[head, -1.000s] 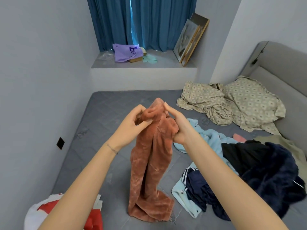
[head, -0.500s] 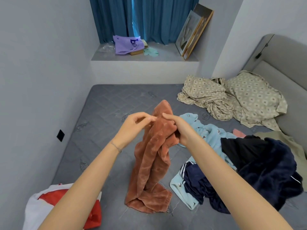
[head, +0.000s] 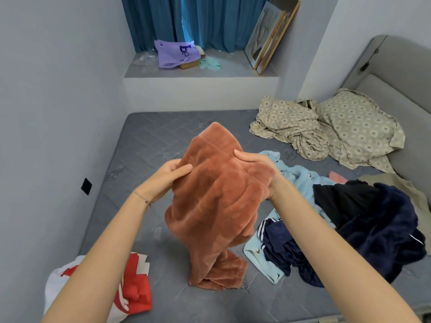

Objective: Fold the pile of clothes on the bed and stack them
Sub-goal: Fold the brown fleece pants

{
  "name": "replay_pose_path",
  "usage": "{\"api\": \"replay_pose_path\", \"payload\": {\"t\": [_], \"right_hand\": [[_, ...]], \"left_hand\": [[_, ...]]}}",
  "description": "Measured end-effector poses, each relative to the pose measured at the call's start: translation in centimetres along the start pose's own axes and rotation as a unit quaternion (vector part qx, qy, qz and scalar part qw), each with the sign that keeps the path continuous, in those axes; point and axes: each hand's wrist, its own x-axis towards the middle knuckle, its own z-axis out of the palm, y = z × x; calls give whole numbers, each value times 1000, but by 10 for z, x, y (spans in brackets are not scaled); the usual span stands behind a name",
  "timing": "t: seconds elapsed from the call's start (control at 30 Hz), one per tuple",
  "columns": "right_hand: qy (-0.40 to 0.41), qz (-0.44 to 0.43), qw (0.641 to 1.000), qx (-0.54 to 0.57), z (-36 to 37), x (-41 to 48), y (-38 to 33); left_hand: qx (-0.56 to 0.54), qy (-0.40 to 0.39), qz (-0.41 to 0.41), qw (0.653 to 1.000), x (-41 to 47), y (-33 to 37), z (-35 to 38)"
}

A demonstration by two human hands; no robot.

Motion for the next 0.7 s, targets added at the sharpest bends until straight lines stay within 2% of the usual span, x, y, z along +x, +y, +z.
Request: {"api": "replay_pose_path", "payload": {"t": [0.17, 0.23, 0.3, 0.4, 0.47, 0.6, 0.7], "right_hand": [[54, -52, 997, -30, 21, -5, 15], [99, -68, 991, -54, 39, -21, 18], [89, -74, 993, -36, 34, -20, 21], [41, -62, 997, 18, -1, -8, 23], [69, -43, 996, 20, -40, -6, 26], [114, 22, 987, -107, -125, -11, 56], [150, 62, 976, -147, -191, -7, 83]], "left_hand": [[-32, -27, 47, 998, -16, 28, -32], [-69, -24, 94, 993, -18, 37, -35], [-103, -19, 114, 988, -12, 45, -31], [-40, -68, 42, 996, 21, 33, -12], [41, -74, -37, 996, 54, 7, 5], [165, -109, -132, 971, 118, -75, 57], [175, -107, -156, 966, 156, -133, 107]]}}
